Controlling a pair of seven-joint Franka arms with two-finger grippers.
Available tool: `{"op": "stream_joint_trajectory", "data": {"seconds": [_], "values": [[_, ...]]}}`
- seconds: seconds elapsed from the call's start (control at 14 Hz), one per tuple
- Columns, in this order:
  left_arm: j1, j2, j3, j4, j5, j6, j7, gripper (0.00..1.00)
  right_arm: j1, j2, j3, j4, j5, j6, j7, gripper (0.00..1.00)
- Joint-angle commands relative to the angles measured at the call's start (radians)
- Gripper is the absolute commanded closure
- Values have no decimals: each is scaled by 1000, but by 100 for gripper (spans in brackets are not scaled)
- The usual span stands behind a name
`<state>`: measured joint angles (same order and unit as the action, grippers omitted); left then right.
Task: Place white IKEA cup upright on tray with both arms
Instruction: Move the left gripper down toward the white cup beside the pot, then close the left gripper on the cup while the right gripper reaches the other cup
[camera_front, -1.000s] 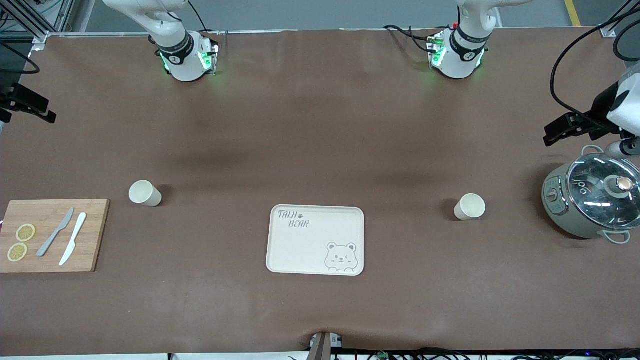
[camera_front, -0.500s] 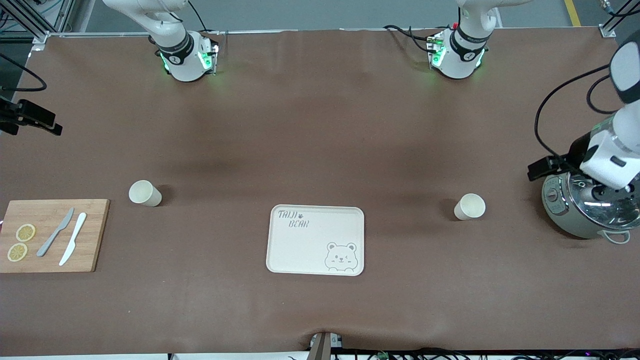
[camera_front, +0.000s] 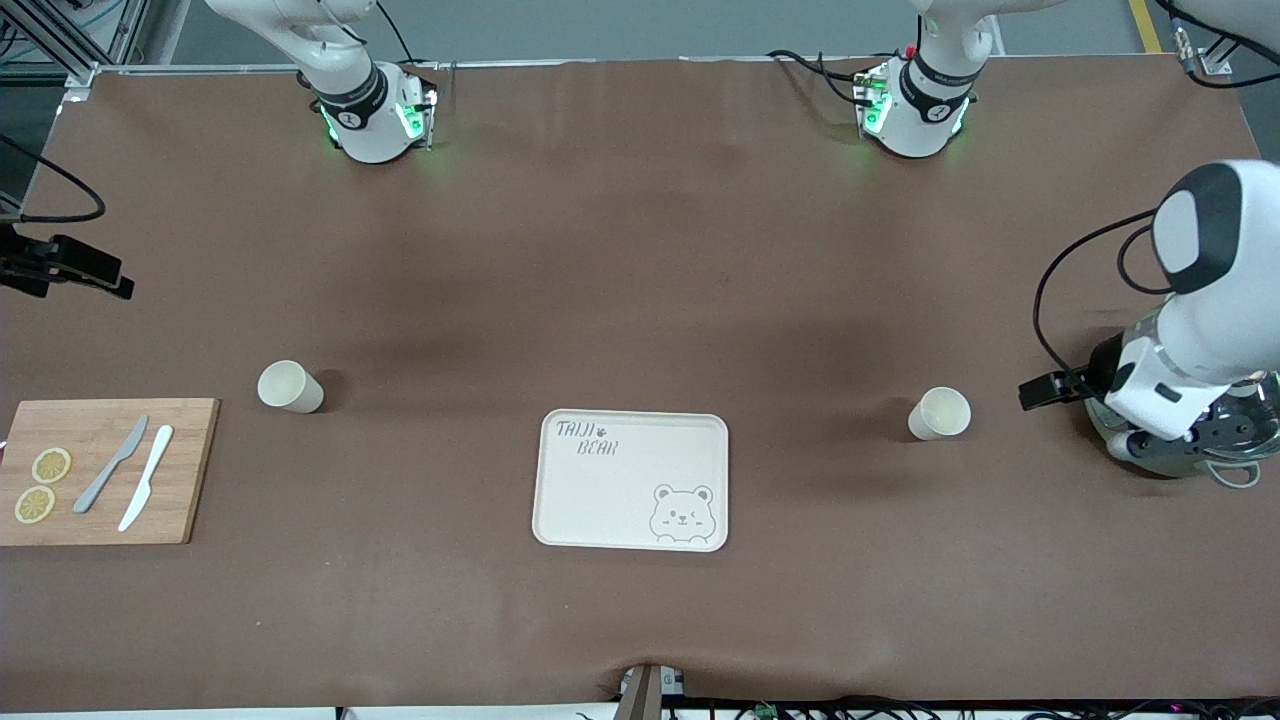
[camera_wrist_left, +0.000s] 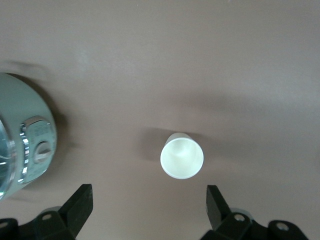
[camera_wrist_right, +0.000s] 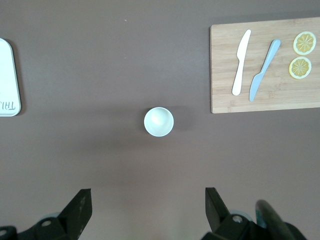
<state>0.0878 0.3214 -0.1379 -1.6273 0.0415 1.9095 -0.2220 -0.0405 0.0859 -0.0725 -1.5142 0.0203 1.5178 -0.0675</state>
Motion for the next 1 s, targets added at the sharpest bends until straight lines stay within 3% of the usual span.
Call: {"op": "stream_joint_trajectory", "data": {"seconds": [0.0, 0.36, 0.5, 0.71, 0.93], "values": [[-3, 57, -6, -23, -20, 83, -22, 0, -27, 55, 10, 28, 1, -7, -38, 0], [-3, 59, -9, -247, -18, 307, -22, 0, -56, 81, 10, 13, -19, -10, -54, 0], [-3, 65, -8, -308, -18, 383, -22, 6, -90, 152, 11, 9, -4, 10, -55, 0], [1, 65, -8, -365, -18, 436, -22, 10, -98, 184, 10, -45, -5, 21, -54, 0], [4, 65, -8, -396, -20, 436, -20, 25, -96, 196, 10, -165, -5, 183, -54, 0]]}}
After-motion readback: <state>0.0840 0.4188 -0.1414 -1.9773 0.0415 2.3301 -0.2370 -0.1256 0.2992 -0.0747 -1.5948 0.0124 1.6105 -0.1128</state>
